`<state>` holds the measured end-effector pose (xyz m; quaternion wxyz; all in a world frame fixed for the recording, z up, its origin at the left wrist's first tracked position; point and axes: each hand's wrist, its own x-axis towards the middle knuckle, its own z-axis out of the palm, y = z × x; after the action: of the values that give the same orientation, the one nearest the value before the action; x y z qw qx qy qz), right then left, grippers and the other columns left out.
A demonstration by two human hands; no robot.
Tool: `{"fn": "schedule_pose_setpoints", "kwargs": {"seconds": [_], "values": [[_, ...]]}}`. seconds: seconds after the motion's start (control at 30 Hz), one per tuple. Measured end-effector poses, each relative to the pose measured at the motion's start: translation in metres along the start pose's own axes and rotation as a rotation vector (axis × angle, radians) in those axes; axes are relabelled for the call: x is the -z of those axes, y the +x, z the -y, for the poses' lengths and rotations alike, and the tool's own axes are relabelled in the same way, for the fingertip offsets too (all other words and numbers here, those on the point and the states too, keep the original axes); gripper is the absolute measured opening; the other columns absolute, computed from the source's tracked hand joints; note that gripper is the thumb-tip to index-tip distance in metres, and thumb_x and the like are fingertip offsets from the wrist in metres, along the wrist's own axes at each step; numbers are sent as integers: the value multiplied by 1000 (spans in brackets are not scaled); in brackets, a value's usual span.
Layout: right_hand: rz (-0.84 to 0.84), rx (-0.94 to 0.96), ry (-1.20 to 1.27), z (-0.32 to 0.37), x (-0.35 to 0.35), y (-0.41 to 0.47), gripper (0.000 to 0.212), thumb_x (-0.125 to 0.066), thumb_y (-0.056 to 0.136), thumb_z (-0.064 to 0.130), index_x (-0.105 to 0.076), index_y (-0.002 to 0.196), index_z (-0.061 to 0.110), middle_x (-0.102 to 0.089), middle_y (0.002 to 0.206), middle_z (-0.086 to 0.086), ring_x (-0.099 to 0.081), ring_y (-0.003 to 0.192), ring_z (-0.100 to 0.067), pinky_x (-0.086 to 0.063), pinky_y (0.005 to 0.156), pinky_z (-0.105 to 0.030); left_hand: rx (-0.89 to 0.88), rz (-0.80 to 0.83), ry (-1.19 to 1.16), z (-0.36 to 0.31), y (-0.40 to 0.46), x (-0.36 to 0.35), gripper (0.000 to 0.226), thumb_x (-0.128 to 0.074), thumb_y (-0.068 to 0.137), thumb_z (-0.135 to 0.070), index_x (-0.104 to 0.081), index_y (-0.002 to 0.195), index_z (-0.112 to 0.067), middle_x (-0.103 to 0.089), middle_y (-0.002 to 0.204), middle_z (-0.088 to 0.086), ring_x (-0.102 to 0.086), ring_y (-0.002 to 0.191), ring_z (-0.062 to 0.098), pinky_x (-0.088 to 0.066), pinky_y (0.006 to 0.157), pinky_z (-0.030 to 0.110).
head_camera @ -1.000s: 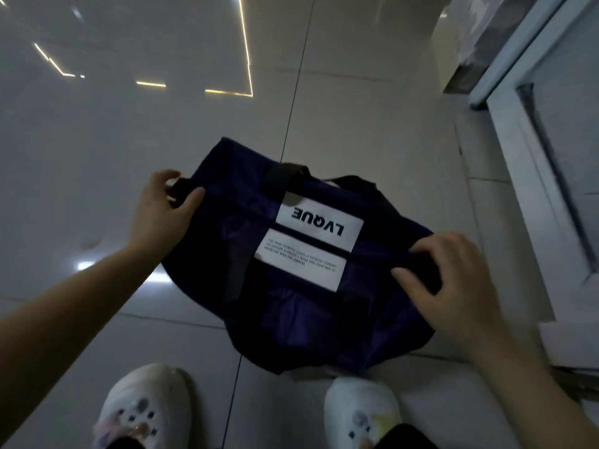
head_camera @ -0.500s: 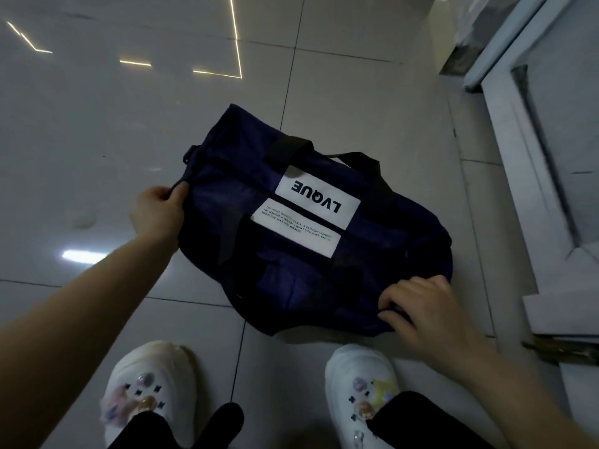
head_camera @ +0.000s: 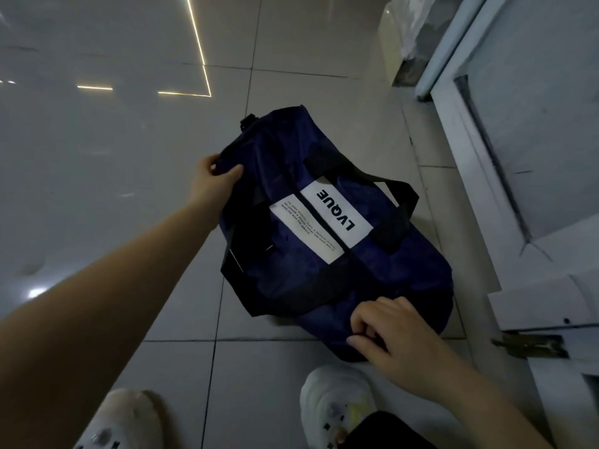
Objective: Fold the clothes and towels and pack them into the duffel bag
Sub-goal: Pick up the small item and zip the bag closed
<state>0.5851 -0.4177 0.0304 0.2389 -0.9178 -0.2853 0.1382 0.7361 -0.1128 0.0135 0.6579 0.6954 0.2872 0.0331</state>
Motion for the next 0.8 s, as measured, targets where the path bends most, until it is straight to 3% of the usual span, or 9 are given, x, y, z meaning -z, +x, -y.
{"fn": "schedule_pose_setpoints", "kwargs": {"seconds": [0.1, 0.17, 0.23, 0.27, 0.33, 0.4, 0.5, 0.63, 0.8], "values": [[-270, -32, -46, -12, 19, 9, 34, -48, 83, 63, -65, 81, 34, -58, 90, 20, -52, 89, -1, -38, 81, -38, 5, -205, 28, 20, -36, 0, 86, -73, 81, -40, -22, 148, -26, -34, 146, 4, -45, 126, 21, -42, 105, 41], [-392, -158, -198, -37, 36, 18, 53, -45, 79, 74, -69, 105, 35, -60, 116, 6, -54, 110, -16, -40, 91, -49, 126, -204, -28, 36, -81, -3, 101, -77, 73, -49, -13, 149, -34, -29, 151, 5, -40, 132, 28, -38, 107, 48], [-263, -374, -190, -65, 51, 25, 74, -42, 72, 84, -49, 133, 43, -42, 142, -1, -42, 129, -24, -36, 102, -53, 310, -56, -131, 47, -128, -16, 105, -78, 69, -52, -9, 148, -42, -33, 150, 1, -43, 129, 31, -40, 102, 56], [-178, -479, -71, -75, 53, 26, 80, -48, 69, 84, -37, 139, 47, -36, 146, -1, -38, 132, -23, -37, 105, -51, 386, 17, -153, 49, -144, -26, 104, -77, 67, -53, -11, 147, -44, -36, 149, -1, -44, 127, 31, -42, 99, 58], [-139, -583, 293, -85, 49, 24, 77, -66, 71, 69, -34, 137, 45, -45, 139, 3, -50, 121, -17, -47, 97, -39, 457, 88, -174, 51, -155, -46, 104, -78, 63, -54, -17, 146, -42, -38, 146, -3, -45, 123, 29, -45, 96, 58], [-195, -670, 472, -85, 41, 18, 69, -70, 81, 49, -37, 139, 34, -53, 131, 5, -55, 108, -14, -47, 88, -30, 514, 91, -203, 48, -150, -60, 111, -81, 55, -54, -20, 147, -39, -40, 145, 0, -45, 123, 30, -44, 97, 58], [-239, -760, 429, -87, 31, 9, 64, -59, 90, 45, -33, 144, 22, -52, 127, 1, -52, 105, -18, -43, 82, -29, 496, 119, -205, 48, -136, -73, 122, -83, 42, -54, -22, 146, -39, -42, 143, 1, -46, 125, 31, -43, 100, 57], [-405, -847, 500, -95, 24, 1, 58, -52, 93, 47, -36, 141, 18, -54, 127, -2, -54, 100, -17, -46, 79, -32, 332, 237, -192, 43, -113, -96, 130, -88, 36, -52, -20, 147, -42, -44, 144, -2, -51, 122, 26, -47, 98, 53], [-611, -978, 623, -113, 30, 7, 53, -48, 97, 44, -35, 141, 18, -53, 118, -2, -54, 97, -20, -46, 80, -33, 80, 365, -129, 32, -81, -150, 120, -93, 48, -43, -24, 146, -41, -47, 139, -10, -52, 121, 15, -49, 99, 45]]}}
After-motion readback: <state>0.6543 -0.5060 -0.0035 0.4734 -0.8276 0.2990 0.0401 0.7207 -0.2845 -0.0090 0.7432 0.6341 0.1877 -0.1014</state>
